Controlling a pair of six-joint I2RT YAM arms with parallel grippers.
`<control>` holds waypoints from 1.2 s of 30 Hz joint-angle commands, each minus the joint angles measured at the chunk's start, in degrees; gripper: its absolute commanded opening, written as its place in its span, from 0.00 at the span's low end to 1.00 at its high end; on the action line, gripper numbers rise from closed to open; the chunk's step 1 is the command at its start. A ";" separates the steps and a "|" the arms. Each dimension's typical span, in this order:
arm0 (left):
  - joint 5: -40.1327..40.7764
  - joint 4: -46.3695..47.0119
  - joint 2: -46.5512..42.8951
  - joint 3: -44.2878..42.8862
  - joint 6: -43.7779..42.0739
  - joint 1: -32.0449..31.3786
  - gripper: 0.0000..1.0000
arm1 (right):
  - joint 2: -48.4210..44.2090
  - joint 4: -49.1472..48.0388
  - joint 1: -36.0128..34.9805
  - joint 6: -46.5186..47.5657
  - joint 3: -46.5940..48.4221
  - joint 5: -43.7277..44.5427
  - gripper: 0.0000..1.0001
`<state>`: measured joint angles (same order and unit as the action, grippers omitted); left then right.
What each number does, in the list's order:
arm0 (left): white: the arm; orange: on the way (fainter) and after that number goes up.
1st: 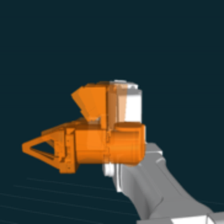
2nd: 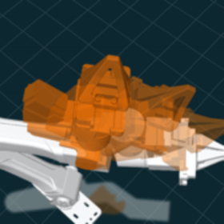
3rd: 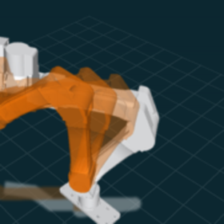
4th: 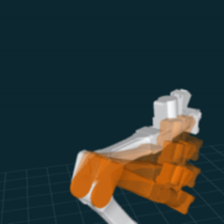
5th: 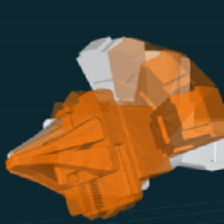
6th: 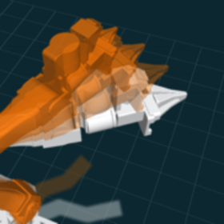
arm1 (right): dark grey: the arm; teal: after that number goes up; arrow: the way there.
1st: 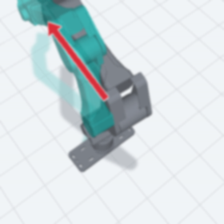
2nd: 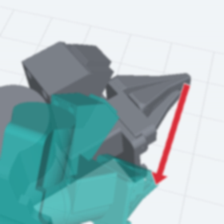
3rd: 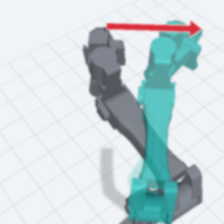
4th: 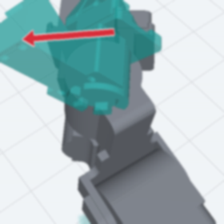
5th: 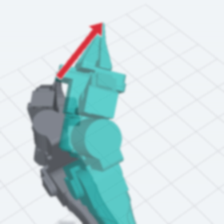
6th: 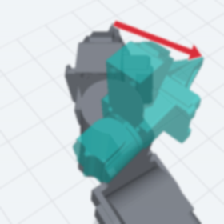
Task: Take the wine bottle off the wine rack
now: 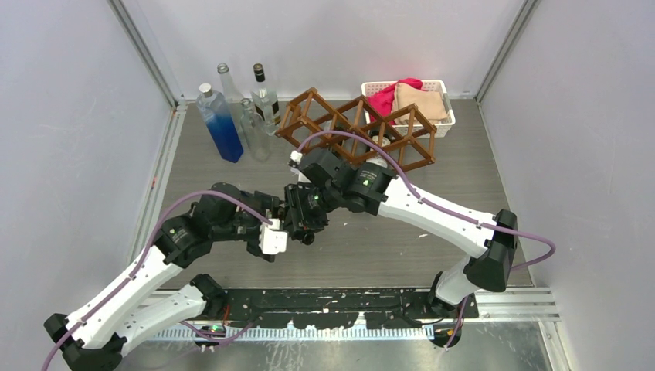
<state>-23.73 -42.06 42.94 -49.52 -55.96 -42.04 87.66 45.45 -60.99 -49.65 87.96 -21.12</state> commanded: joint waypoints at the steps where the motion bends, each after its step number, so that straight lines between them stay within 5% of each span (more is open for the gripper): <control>1: 0.43 1.40 -0.03 1.96 -0.32 -0.23 0.94 | -3.86 -10.88 -0.36 1.33 3.09 -2.52 0.01; 6: 1.39 2.40 2.73 0.40 1.98 -0.23 0.53 | -3.66 -10.58 -0.45 1.36 2.73 -2.21 0.03; 7: 1.33 2.68 3.27 -0.10 2.90 -0.23 0.40 | -3.45 -10.56 -0.37 1.31 2.86 -2.20 0.11; 10: 1.69 4.89 3.55 -0.19 4.37 -0.23 0.02 | -3.19 -9.41 -0.28 1.62 3.68 -0.27 0.64; 12: 2.82 7.75 2.88 0.72 4.53 -0.23 0.00 | -3.53 -8.41 0.08 1.81 4.12 1.49 0.83; 16: 4.44 10.73 1.55 2.33 3.43 -0.15 0.00 | -6.08 -6.97 2.31 1.48 3.08 3.68 0.96; 24: 9.45 21.36 -0.73 5.95 5.48 0.28 0.00 | -12.92 -1.76 8.78 1.72 2.14 7.30 0.99; 29: 10.09 25.85 5.81 -0.35 19.20 7.31 0.00 | -17.80 6.17 13.55 3.66 4.08 17.29 1.00; 36: 5.76 24.42 20.02 -20.07 41.97 21.14 0.00 | -20.59 11.09 15.15 5.51 3.16 27.70 1.00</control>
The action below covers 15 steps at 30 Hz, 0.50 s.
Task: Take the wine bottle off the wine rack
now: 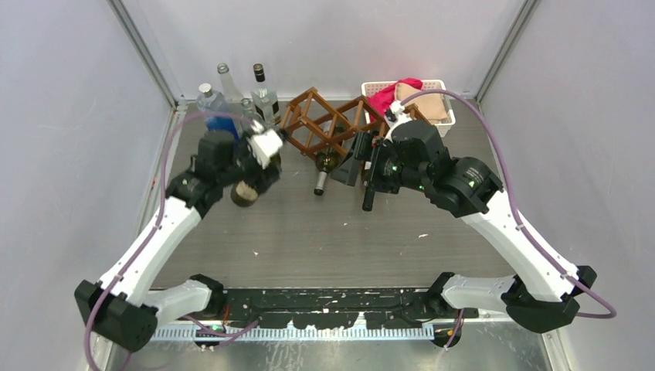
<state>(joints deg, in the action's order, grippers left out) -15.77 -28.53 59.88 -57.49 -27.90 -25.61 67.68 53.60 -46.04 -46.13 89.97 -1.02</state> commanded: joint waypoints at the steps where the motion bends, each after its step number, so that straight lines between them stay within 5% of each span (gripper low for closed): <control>1: -2.48 10.51 4.65 -14.52 15.47 5.45 0.00 | -0.73 2.99 0.29 2.00 0.64 7.91 1.00; 8: -3.54 10.63 10.14 -22.03 22.91 7.32 0.00 | -1.67 0.09 0.66 1.09 -2.93 9.28 0.99; 15: -5.39 20.52 10.49 -16.29 31.33 9.11 0.00 | -0.61 -0.77 0.72 1.64 -2.90 9.99 0.97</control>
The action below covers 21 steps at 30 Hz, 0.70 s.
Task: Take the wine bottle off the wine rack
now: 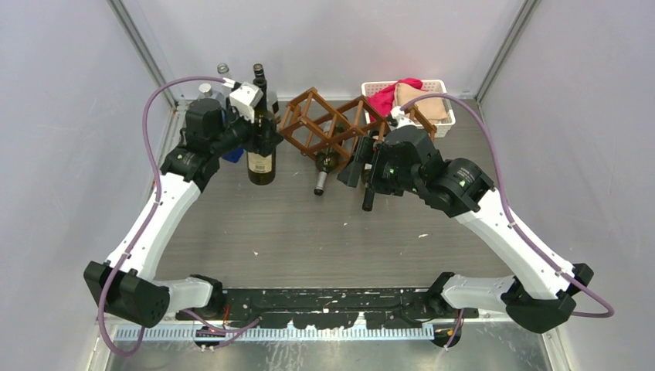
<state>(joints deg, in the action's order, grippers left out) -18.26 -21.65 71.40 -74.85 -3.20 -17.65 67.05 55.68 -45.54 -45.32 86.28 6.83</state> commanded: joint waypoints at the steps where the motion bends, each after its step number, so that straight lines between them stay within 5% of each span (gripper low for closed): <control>1: -3.91 14.13 -0.79 1.74 6.86 1.33 0.00 | 0.13 -2.89 0.21 0.85 0.74 2.20 0.97; 8: -10.86 18.88 -0.58 7.54 5.89 3.90 0.00 | 2.46 -4.56 0.30 1.57 2.43 1.41 0.96; 21: -20.62 48.77 10.35 15.80 5.54 8.68 0.00 | 4.56 -8.29 0.29 2.51 1.40 0.98 0.93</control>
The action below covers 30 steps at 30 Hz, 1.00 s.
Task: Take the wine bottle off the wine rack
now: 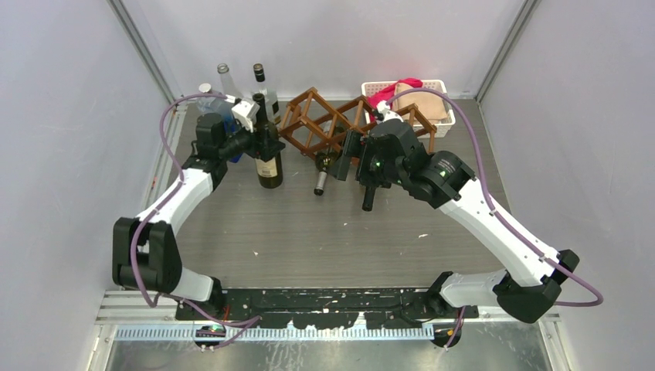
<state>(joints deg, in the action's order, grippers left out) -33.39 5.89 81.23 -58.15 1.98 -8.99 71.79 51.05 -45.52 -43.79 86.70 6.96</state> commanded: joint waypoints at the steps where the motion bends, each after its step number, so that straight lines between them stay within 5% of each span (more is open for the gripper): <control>1: -5.42 23.59 1.51 -0.65 0.62 0.03 0.00 | -0.23 -3.86 0.29 1.01 0.78 1.13 0.93; 20: -9.90 48.15 14.48 5.01 -4.46 -0.06 0.00 | -0.85 -7.92 0.80 -0.11 -2.01 2.09 0.92; 30: -11.69 51.94 14.47 11.76 -6.80 -0.64 0.00 | -1.84 -8.91 1.07 -0.28 -3.52 1.52 0.93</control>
<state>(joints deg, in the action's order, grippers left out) -41.32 49.23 96.88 -47.55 -3.22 -8.93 71.77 45.47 -44.75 -43.70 83.13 7.92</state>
